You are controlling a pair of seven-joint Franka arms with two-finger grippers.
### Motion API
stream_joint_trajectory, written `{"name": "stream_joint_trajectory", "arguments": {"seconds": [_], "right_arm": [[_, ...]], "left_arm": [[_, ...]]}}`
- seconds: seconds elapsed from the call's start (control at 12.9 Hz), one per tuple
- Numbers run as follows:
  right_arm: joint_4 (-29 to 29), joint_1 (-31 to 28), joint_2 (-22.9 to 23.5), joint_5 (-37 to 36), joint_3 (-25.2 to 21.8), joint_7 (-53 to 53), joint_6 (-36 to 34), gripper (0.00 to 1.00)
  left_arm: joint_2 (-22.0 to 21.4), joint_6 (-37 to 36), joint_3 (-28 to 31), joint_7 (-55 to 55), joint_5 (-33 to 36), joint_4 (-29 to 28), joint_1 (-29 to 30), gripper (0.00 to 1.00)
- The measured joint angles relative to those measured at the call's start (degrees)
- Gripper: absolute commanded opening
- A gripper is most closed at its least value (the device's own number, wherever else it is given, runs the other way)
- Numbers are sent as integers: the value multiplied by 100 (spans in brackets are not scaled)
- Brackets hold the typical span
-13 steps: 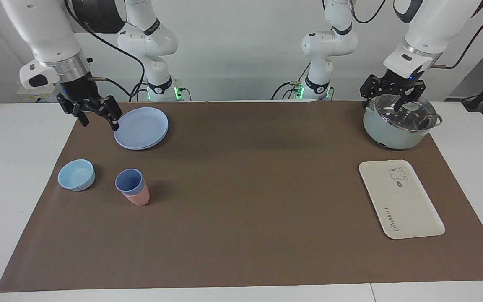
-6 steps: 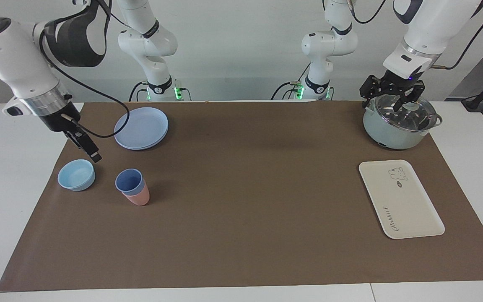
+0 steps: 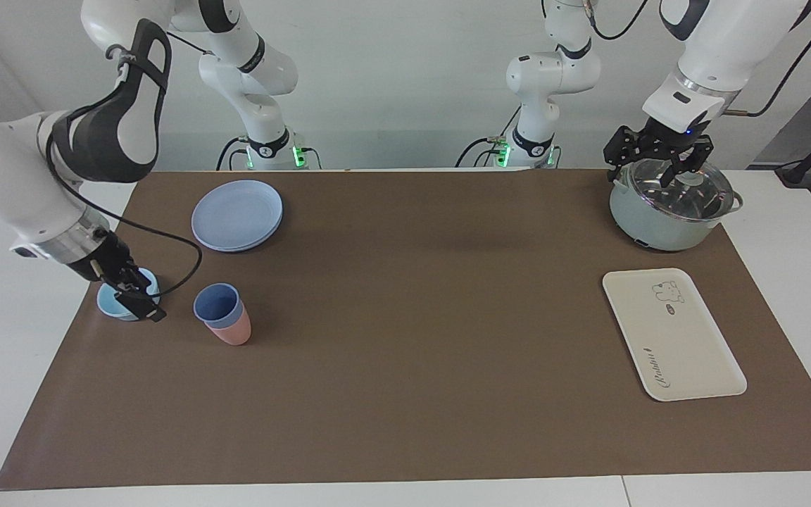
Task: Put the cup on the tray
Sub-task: 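Move the right gripper up and over toward the nested pink cup, then lower the right gripper around the pink cup and close it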
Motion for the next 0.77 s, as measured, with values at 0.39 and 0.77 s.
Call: {"name": "stream_joint_trajectory", "arguments": {"seconds": [0.39, 0.77], "right_arm": [[309, -224, 873, 721, -3, 479, -42, 99], [300, -303, 1294, 1261, 50, 501, -443, 99]], "left_arm": [[0, 0, -1, 0, 0, -2, 0, 100], [0, 0, -2, 0, 0, -3, 0, 100]]}}
